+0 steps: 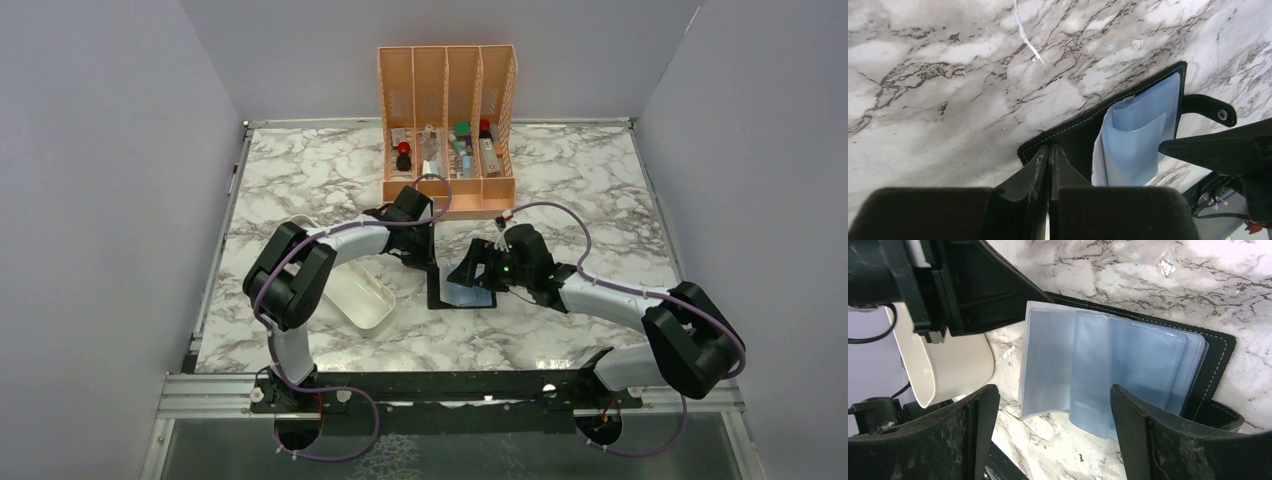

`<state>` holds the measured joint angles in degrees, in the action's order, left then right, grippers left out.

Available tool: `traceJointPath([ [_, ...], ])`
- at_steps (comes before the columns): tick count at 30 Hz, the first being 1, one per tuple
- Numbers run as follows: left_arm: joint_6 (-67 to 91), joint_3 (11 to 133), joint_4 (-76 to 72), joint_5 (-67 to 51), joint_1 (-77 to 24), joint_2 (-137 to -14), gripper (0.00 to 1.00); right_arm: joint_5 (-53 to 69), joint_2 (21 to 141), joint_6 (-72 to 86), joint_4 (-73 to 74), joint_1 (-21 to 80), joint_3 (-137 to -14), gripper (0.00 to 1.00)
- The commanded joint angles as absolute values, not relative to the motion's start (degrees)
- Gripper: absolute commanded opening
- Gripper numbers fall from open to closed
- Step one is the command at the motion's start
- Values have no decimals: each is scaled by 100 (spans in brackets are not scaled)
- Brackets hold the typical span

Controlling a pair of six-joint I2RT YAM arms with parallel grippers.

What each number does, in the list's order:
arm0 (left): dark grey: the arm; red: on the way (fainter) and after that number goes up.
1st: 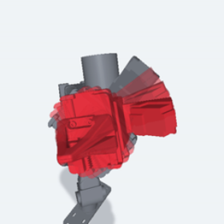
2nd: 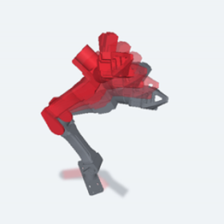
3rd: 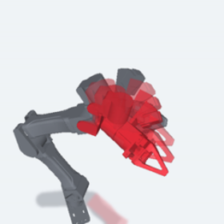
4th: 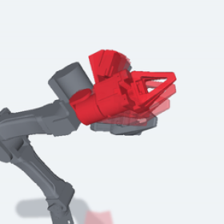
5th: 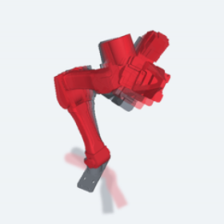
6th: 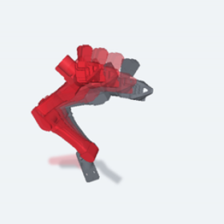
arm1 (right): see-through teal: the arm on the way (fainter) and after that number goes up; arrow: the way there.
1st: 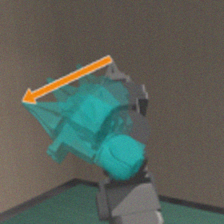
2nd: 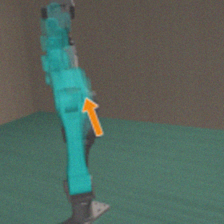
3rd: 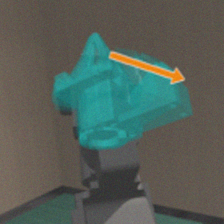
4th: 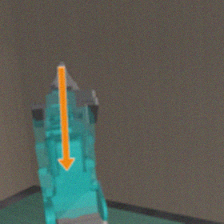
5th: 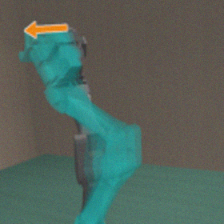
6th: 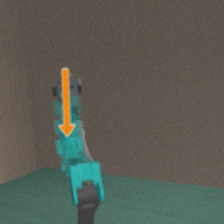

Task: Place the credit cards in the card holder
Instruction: Turn over the card slot in the card holder.

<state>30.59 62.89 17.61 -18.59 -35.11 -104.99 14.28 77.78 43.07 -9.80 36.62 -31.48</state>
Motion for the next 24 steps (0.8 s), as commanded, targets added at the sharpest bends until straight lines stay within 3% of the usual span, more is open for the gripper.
traceJointPath([
  [1,2946,6658,1962,-1544,-3478,-10400,8,1369,7640,4354,-1052,3647,-3000,85],
  [11,3025,6857,2190,-1396,-3437,-9807,18,1335,7654,4368,-1139,3647,-2953,83],
  [24,3152,6778,1308,-3154,-3687,-9696,17,1332,7735,4351,-1165,3647,-2962,83],
])
